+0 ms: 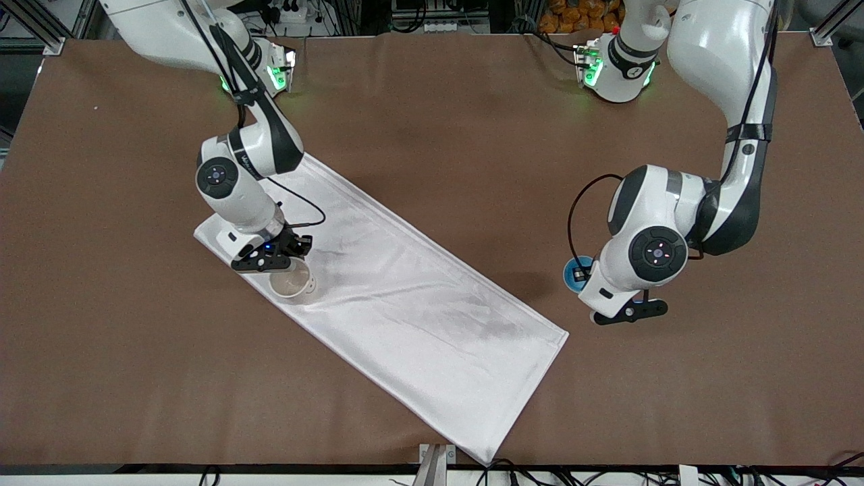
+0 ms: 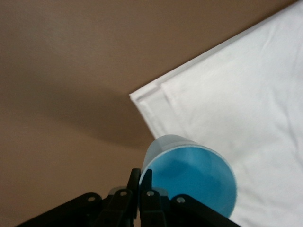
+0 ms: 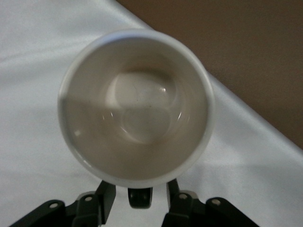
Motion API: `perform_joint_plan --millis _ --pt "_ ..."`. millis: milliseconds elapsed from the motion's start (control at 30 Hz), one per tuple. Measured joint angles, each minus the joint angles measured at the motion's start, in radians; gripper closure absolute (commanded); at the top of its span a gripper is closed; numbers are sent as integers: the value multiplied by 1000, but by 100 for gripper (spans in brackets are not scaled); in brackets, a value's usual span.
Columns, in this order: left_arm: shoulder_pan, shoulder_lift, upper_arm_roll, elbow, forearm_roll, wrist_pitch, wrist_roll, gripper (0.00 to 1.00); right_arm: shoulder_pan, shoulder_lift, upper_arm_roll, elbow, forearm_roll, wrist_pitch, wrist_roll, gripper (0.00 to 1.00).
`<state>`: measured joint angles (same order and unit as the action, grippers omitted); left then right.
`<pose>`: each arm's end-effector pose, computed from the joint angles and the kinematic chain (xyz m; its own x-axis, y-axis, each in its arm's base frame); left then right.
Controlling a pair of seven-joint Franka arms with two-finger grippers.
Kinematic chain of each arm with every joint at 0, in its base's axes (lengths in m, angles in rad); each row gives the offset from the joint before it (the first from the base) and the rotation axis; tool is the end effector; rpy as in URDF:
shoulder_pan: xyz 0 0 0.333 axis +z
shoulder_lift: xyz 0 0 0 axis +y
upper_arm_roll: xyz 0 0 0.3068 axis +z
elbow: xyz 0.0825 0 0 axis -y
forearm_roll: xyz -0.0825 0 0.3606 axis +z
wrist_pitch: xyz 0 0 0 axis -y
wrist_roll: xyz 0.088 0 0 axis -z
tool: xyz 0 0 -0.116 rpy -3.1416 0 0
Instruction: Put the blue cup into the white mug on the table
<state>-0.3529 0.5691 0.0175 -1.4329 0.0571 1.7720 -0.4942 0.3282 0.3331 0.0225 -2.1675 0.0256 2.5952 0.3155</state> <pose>0.6208 -0.2126 0.3384 0.9735 0.1507 -0.1719 0.1229 -0.9791 -0.1622 0.5248 0.1915 0.2491 0.9965 0.0102 0.0825 0.0145 -0.9986 -0.0508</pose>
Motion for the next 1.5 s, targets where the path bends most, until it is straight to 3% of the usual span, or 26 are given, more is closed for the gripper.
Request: perform_joint_plan --millis 433,767,1133,1500 --pt "29 -88 6 0 2 -129 83 100 294 23 8 153 0 -86 372 100" --pt "20 -98 -4 -2 -56 -133 29 100 512 164 6 376 -44 -195 654 100" --pt "9 -98 -25 -3 -86 -132 -69 100 581 309 6 505 -92 -196 735 100" --pt "-2 -96 -43 -5 -98 -95 -153 100 623 333 6 541 -92 -196 775 100"
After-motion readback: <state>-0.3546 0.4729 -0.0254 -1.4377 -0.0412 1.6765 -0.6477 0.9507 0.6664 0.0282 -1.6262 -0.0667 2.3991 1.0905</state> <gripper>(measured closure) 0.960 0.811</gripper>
